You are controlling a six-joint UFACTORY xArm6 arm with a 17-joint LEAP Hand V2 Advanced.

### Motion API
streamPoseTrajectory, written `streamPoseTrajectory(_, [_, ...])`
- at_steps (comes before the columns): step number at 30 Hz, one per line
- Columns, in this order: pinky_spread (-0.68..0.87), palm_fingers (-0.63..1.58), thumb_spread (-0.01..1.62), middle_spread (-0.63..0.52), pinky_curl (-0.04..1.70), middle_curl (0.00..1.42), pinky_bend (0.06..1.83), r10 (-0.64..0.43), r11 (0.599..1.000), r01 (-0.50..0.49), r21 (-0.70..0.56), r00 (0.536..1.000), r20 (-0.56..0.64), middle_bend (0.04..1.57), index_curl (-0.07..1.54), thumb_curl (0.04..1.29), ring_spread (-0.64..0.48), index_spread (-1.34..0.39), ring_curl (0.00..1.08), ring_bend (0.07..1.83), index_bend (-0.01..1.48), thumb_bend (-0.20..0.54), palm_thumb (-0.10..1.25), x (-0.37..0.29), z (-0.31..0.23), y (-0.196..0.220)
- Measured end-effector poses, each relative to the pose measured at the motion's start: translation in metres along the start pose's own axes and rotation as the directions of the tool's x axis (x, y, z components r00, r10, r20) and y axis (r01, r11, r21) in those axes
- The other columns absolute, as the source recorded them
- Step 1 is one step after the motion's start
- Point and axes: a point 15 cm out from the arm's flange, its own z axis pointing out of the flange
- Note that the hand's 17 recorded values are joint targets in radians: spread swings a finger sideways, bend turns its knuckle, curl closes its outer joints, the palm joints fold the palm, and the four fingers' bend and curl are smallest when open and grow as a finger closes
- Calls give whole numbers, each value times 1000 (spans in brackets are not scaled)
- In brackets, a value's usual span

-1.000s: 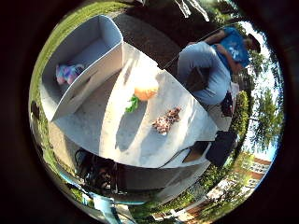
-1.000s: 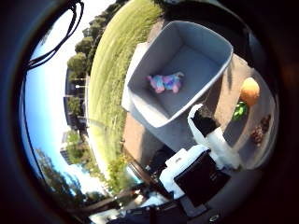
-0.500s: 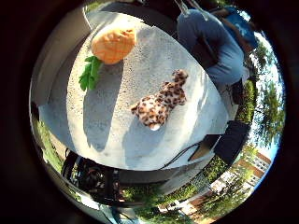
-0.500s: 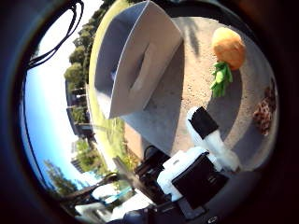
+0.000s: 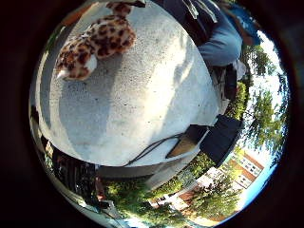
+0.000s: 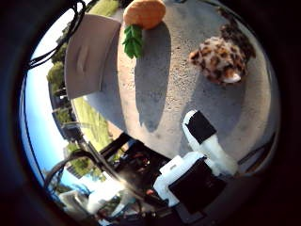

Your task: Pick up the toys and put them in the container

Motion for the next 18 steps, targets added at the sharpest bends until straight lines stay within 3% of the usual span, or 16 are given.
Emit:
streamPoseTrajectory(5, [422,-5,1116,31,288,287,329,-53,998,53,-26,998,-32,164,266,368,270,-366,337,252,157,-31,685,6,15,3])
streamPoseTrajectory(10, [429,2,1100,32,299,289,370,-95,995,95,-5,992,-78,163,251,362,269,-375,341,273,153,-28,692,-7,15,-26])
streamPoseTrajectory(18, [437,33,1079,30,298,299,378,-82,995,69,-75,978,-193,172,254,358,268,-330,339,277,165,-28,720,-1,22,-29])
